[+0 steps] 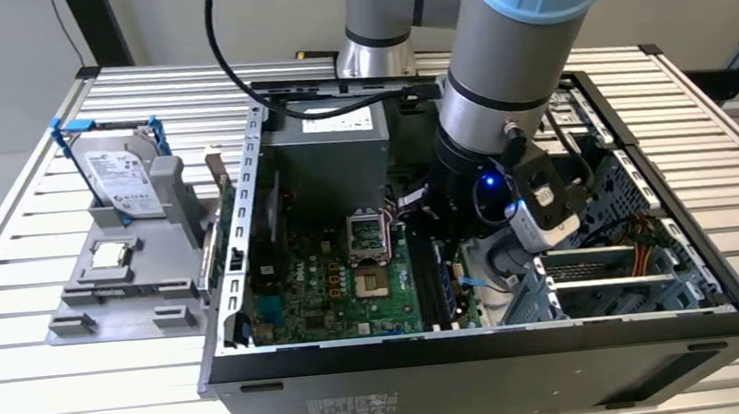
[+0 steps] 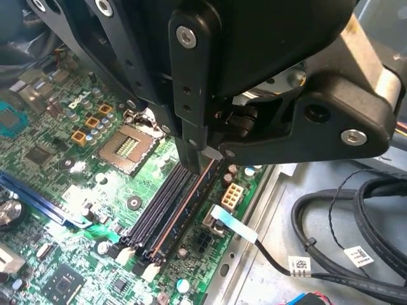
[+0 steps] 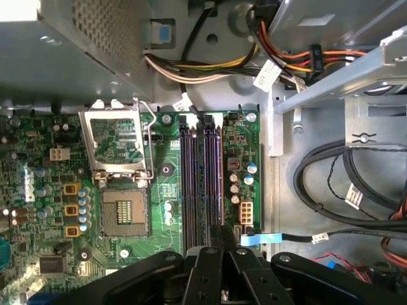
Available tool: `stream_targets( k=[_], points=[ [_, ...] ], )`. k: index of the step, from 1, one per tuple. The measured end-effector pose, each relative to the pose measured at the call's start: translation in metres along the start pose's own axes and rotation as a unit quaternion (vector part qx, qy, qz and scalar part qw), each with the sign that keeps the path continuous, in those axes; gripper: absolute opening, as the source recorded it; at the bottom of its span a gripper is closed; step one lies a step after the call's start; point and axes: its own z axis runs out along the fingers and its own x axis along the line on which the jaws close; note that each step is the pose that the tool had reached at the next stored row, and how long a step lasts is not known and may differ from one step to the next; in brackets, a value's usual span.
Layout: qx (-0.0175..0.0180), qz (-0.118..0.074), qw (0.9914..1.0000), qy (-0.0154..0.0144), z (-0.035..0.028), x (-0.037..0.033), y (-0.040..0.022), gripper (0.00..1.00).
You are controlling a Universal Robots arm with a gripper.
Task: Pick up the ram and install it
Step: 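Press down the ram until it locks into place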
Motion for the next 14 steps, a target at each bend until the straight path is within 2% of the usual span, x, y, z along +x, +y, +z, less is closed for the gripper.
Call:
stream_targets(
  k=[3,6,11,14],
  points=[
    [0.0003,-0.027,0.99962,0.0005,0.0,-0.0001,0.0,0.0],
    [0.0006,-0.055,0.99851,0.0009,0.0,0.0,0.0,0.0],
    [0.001,-0.096,0.99543,0.0016,0.0,0.0,0.0,0.0],
    [0.0012,-0.117,0.99308,0.002,0.0,0.0,0.0,0.0]
  ],
)
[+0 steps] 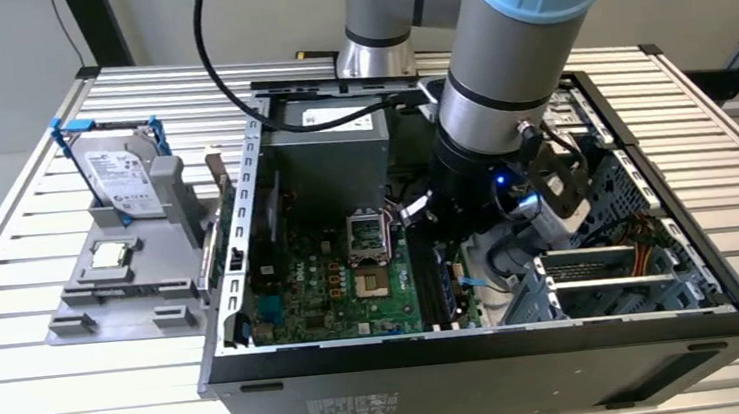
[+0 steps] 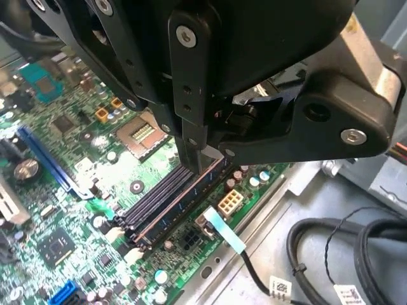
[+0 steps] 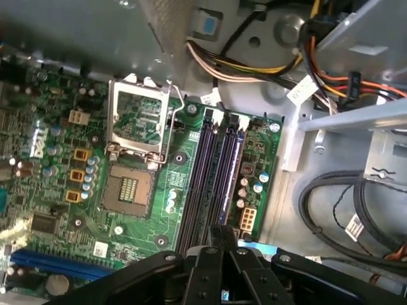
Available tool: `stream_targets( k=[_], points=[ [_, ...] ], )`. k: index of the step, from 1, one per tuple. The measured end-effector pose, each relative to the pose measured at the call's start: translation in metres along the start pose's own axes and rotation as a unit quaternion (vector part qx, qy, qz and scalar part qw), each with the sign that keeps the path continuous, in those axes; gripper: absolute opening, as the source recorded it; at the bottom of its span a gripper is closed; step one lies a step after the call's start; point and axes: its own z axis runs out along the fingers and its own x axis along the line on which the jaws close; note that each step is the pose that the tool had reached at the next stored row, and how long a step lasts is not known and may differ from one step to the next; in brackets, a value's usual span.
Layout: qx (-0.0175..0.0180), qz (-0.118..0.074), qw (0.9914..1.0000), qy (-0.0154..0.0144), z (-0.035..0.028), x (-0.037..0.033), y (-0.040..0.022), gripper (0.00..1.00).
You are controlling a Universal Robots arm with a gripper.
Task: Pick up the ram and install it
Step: 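Press down the ram until it locks into place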
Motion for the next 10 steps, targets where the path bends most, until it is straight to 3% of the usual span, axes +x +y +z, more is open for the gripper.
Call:
stream_targets(
  k=[4,10],
  points=[
    [0.0001,-0.026,0.99967,0.0004,0.0,0.0,0.0,0.0],
    [0.0,-0.058,0.9983,0.0008,0.0,-0.0001,0.0,0.0]
  ],
)
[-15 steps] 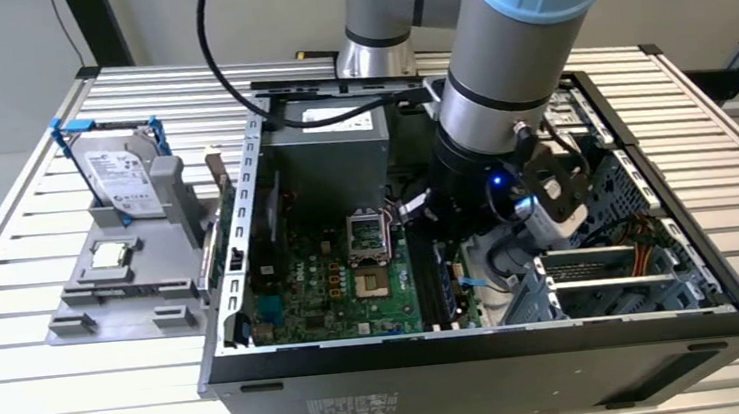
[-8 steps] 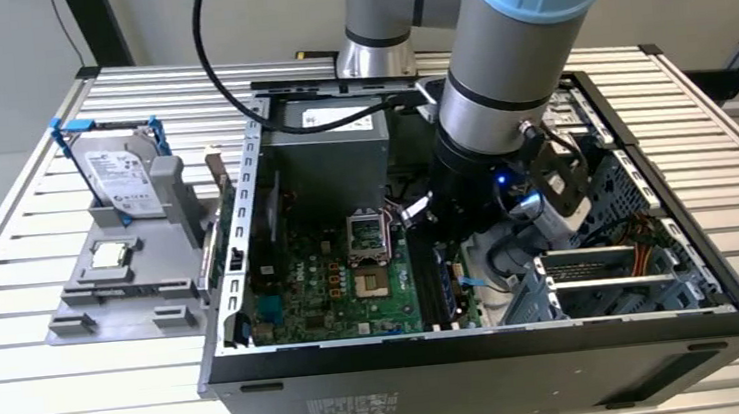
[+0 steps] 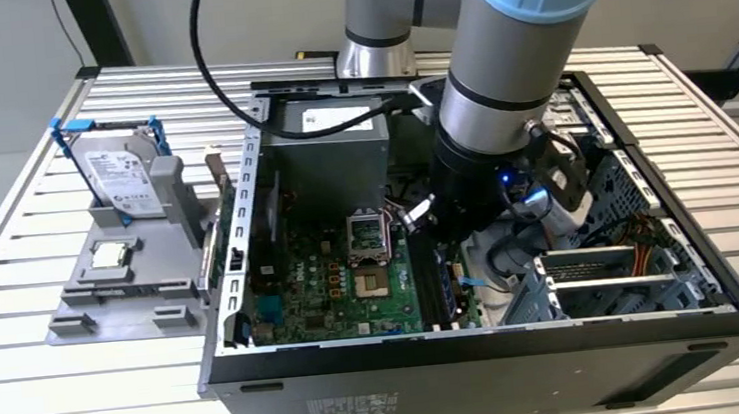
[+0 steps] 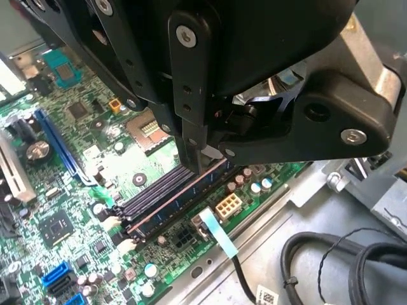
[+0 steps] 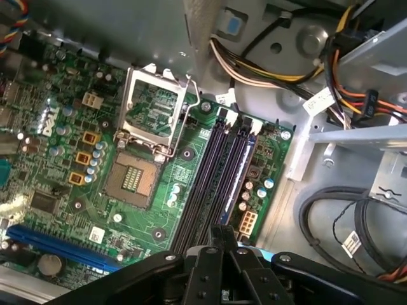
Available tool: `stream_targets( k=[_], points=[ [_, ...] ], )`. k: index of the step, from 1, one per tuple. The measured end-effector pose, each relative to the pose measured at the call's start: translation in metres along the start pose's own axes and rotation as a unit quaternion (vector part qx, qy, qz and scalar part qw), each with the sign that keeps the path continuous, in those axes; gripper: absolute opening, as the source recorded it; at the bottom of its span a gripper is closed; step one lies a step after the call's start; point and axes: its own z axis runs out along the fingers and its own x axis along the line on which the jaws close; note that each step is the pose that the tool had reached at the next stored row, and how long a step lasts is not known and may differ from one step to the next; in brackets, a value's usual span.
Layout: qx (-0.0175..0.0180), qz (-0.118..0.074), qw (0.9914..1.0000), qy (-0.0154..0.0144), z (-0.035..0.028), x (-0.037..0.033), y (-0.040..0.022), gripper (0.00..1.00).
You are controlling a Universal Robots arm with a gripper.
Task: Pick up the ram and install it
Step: 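Press down the ram until it locks into place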
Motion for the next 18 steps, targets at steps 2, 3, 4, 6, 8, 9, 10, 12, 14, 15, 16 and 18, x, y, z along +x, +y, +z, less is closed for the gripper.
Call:
stream_targets(
  k=[2,3,4,6,8,9,10,12,14,15,16,18],
  points=[
    [-0.0001,-0.009,0.99996,0.0001,0.0,-0.0001,0.0,0.0],
    [-0.0001,-0.013,0.99991,0.0001,0.0,-0.0002,-0.0001,0.0],
    [-0.0001,-0.017,0.99985,0.0002,0.0,-0.0003,-0.0001,0.0],
    [0.0,-0.025,0.99968,0.0003,0.0,-0.0005,-0.0002,0.0],
    [0.0,-0.033,0.99946,0.0003,0.0,-0.0006,-0.0002,0.0],
    [-0.0001,-0.038,0.9993,0.0004,0.0,-0.0007,-0.0002,0.0],
    [-0.0001,-0.043,0.99908,0.0005,0.0,-0.0007,-0.0002,0.0],
    [-0.0001,-0.055,0.99851,0.0006,0.0,-0.0007,-0.0003,0.0],
    [0.0,-0.067,0.99778,0.0008,0.0,-0.0007,-0.0003,0.0],
    [0.0001,-0.072,0.99738,0.0009,0.0,-0.0007,-0.0003,0.0],
    [0.0001,-0.078,0.99693,0.001,0.0001,-0.0007,-0.0002,0.0],
    [0.0002,-0.087,0.99625,0.0012,0.0,-0.0009,0.0,0.0]
  ],
)
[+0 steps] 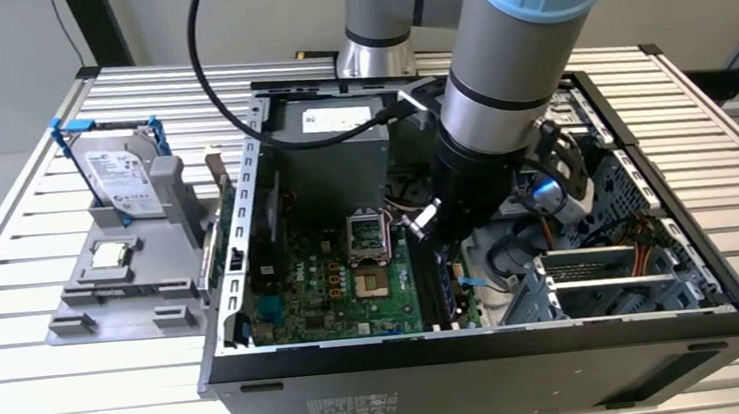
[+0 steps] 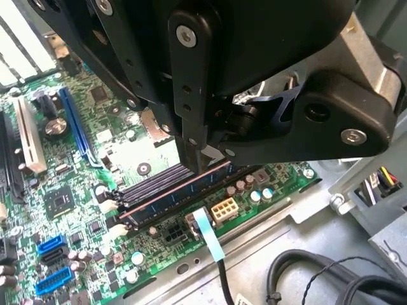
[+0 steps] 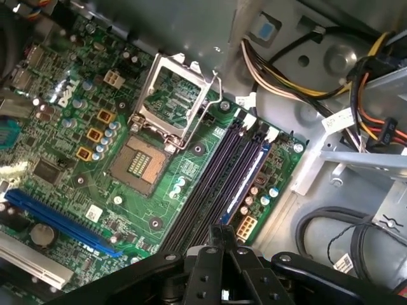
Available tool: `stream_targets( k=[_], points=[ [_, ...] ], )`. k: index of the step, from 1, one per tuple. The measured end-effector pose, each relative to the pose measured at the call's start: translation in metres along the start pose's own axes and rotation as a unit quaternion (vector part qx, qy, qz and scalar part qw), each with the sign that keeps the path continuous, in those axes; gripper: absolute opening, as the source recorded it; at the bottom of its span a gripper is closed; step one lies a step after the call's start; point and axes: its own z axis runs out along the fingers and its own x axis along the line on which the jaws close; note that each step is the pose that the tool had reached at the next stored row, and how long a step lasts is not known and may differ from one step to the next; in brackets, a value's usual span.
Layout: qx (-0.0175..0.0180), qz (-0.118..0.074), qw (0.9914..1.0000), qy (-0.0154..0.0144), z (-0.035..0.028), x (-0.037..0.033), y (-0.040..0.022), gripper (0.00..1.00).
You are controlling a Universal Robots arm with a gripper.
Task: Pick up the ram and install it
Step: 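Press down the ram until it locks into place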
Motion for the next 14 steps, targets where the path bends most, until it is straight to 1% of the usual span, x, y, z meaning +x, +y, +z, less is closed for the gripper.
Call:
stream_targets(
  k=[3,8,13,14],
  points=[
    [0.0002,-0.011,0.99994,0.0002,0.0,-0.0002,0.0003,0.0],
    [0.0009,-0.027,0.99963,-0.0004,0.0,-0.0006,0.001,0.0],
    [0.0009,-0.029,0.99957,-0.0004,0.0,-0.0007,0.001,0.0],
    [0.001,-0.032,0.99948,-0.0004,-0.0001,-0.0007,0.001,0.0]
  ],
)
